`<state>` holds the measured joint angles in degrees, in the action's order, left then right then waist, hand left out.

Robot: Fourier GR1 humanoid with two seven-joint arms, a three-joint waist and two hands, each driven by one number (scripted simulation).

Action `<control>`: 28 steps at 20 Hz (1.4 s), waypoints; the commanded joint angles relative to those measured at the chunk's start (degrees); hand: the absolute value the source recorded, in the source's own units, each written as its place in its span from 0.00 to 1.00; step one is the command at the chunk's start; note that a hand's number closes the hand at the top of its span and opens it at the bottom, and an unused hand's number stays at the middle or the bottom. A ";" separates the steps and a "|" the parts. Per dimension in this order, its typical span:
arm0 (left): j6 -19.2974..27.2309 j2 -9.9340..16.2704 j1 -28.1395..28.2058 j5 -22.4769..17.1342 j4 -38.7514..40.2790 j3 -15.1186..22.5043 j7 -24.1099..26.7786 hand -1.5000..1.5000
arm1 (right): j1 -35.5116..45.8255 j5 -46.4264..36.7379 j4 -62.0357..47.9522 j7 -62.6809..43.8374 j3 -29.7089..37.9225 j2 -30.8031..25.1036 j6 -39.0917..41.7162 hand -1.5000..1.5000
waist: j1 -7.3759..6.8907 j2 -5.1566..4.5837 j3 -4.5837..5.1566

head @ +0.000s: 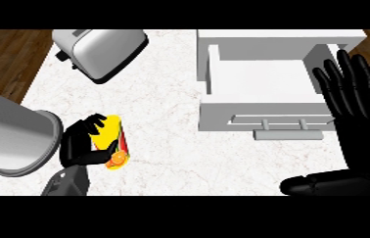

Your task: Pick up the cup, place it into the drawer and close the drawer

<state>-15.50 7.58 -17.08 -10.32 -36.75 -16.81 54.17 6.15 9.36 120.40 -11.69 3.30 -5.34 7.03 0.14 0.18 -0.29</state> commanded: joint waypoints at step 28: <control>21.01 -7.55 -15.42 -4.85 -45.73 18.43 -42.31 1.00 | -3.01 0.57 -1.68 3.45 1.43 -0.38 2.45 0.00 | 0.26 -0.14 0.26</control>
<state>-0.29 0.44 -26.66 -15.01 -81.78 -1.25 16.99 4.03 9.32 119.69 -9.68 4.43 -5.58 8.33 0.23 0.07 -0.01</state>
